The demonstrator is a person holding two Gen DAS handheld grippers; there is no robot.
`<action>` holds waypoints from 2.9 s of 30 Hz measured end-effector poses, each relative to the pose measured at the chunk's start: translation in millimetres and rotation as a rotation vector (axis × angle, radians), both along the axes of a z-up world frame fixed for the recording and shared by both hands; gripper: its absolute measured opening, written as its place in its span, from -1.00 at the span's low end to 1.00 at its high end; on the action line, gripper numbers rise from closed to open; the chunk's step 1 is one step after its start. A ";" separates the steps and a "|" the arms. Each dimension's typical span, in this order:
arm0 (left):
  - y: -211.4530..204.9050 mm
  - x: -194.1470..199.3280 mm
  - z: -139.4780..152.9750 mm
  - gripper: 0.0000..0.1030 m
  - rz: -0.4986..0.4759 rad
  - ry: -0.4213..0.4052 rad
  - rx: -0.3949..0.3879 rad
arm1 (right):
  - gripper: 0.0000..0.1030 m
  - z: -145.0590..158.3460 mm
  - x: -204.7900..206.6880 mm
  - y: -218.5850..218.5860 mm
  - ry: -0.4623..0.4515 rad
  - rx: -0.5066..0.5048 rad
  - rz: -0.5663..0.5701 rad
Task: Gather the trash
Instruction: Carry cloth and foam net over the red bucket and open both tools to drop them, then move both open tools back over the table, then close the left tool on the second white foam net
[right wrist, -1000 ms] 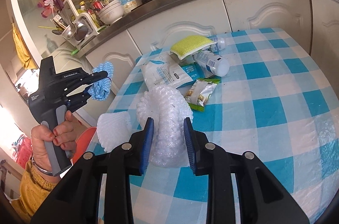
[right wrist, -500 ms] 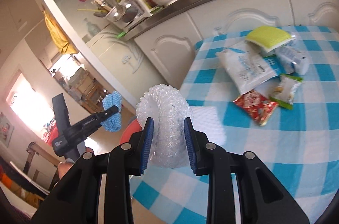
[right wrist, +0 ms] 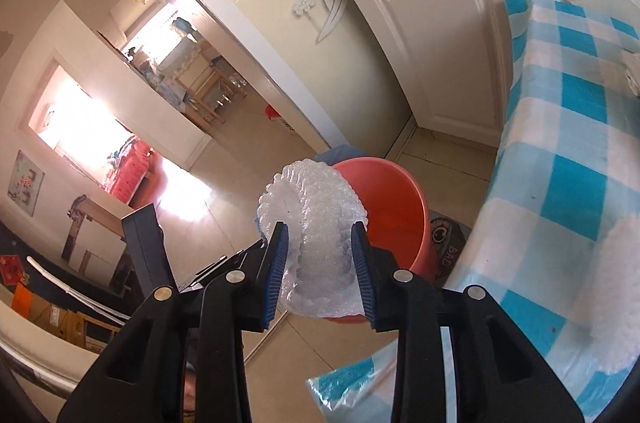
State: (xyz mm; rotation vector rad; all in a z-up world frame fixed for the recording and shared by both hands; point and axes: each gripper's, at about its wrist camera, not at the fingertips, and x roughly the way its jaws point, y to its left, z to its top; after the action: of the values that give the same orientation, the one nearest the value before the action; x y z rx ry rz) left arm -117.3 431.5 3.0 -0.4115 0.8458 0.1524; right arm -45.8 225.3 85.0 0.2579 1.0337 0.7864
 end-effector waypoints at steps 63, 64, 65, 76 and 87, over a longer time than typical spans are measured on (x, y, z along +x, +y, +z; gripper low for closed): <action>-287.6 1.9 73.1 0.77 -0.452 -0.057 0.178 | 0.80 -46.2 22.3 -385.0 -0.082 0.093 -0.690; -290.2 2.7 71.4 0.77 -0.454 -0.052 0.181 | 0.80 -47.4 23.6 -381.7 -0.080 0.091 -0.679; -293.3 3.9 69.6 0.77 -0.457 -0.047 0.182 | 0.80 -48.4 24.9 -379.9 -0.078 0.095 -0.670; -306.7 35.0 43.0 0.77 -0.433 0.015 0.159 | 0.61 -59.6 39.0 -363.8 -0.061 -0.020 -0.645; -306.8 63.0 22.7 0.77 -0.438 0.039 0.139 | 0.37 -65.1 50.1 -346.6 -0.076 -0.143 -0.626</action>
State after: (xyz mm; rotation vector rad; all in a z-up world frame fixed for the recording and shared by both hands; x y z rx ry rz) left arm -54.3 124.7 25.7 -0.0873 0.9385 -0.1862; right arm 4.3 -121.3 19.9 0.3993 0.8614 0.1548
